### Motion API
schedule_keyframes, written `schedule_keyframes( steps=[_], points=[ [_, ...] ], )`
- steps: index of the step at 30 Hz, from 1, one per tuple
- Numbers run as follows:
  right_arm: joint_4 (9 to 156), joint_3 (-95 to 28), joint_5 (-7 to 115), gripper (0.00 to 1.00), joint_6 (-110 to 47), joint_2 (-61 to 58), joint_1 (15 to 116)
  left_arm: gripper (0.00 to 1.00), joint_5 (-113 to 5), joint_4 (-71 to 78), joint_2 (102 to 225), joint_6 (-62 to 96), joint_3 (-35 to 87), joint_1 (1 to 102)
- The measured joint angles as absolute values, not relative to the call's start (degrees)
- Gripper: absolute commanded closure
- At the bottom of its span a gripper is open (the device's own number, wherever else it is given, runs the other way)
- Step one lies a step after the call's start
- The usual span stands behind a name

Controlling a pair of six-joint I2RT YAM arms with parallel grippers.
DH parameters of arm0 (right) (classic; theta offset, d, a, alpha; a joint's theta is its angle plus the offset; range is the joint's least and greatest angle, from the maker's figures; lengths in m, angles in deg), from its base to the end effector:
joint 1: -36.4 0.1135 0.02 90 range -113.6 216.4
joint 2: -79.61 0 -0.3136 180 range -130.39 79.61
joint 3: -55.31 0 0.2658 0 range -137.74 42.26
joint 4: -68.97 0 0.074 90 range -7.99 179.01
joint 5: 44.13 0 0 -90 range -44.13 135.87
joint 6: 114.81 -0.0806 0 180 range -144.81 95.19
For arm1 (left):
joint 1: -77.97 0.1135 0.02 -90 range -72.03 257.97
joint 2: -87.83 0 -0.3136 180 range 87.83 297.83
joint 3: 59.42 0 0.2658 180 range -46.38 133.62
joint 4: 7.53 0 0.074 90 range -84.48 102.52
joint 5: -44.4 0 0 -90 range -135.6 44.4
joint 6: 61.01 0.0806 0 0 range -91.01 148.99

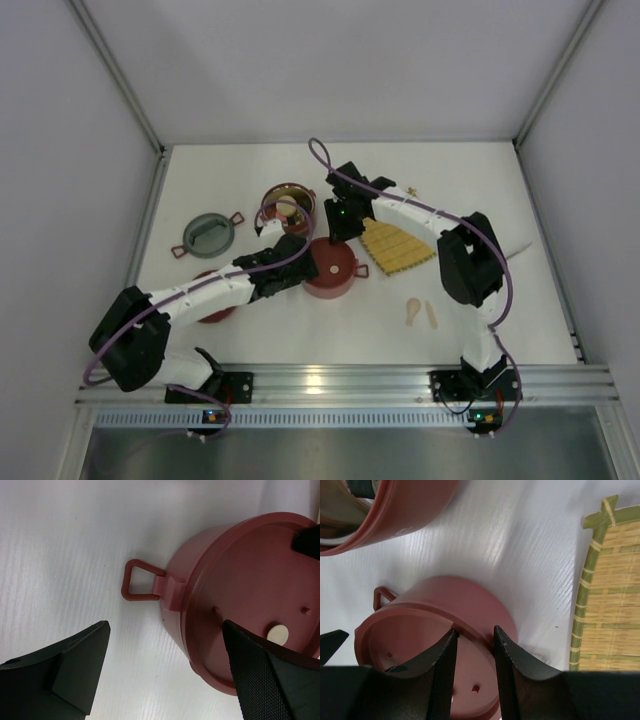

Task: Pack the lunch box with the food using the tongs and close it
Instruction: Close the box lid on the packing box.

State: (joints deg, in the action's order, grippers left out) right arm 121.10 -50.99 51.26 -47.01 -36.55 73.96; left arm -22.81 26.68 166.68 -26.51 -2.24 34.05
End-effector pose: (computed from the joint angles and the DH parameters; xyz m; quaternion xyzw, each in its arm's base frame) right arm 0.3859 0.3063 0.2133 -0.1408 0.9590 0.1600 0.1869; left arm 0.2302 -0.1784 0.2003 -0.1522 0.9265 -0.0972 0.3300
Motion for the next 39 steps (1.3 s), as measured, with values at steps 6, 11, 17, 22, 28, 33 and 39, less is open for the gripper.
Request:
schedule_keyframes(
  steps=[6,11,17,22,28,33,39],
  points=[
    [122.7,-53.7,51.6,0.67,-46.4,-38.2,73.0,0.02,-22.7,25.8,169.1,-26.2,-0.3,34.0],
    [122.8,-53.8,52.3,0.68,-46.4,-38.3,72.6,0.02,-21.9,25.9,169.0,-26.2,-0.2,34.0],
    [122.5,-53.7,52.5,0.67,-46.4,-38.1,71.7,0.02,-21.1,28.5,167.6,-26.1,-0.4,34.0],
    [123.0,-52.9,50.5,0.66,-46.0,-37.2,71.1,0.02,-20.7,29.7,167.0,-25.9,-0.4,34.0],
    [124.8,-51.8,48.9,0.64,-45.3,-35.8,70.8,0.02,-20.9,29.7,167.0,-25.7,-0.4,34.0],
    [124.7,-49.0,48.0,0.64,-44.8,-33.7,70.7,0.02,-21.1,29.5,167.0,-25.6,-0.4,33.9],
    [126.6,-46.5,47.4,0.62,-44.5,-31.2,70.5,0.02,-22.0,29.8,166.1,-25.6,-0.7,33.6]
  ],
)
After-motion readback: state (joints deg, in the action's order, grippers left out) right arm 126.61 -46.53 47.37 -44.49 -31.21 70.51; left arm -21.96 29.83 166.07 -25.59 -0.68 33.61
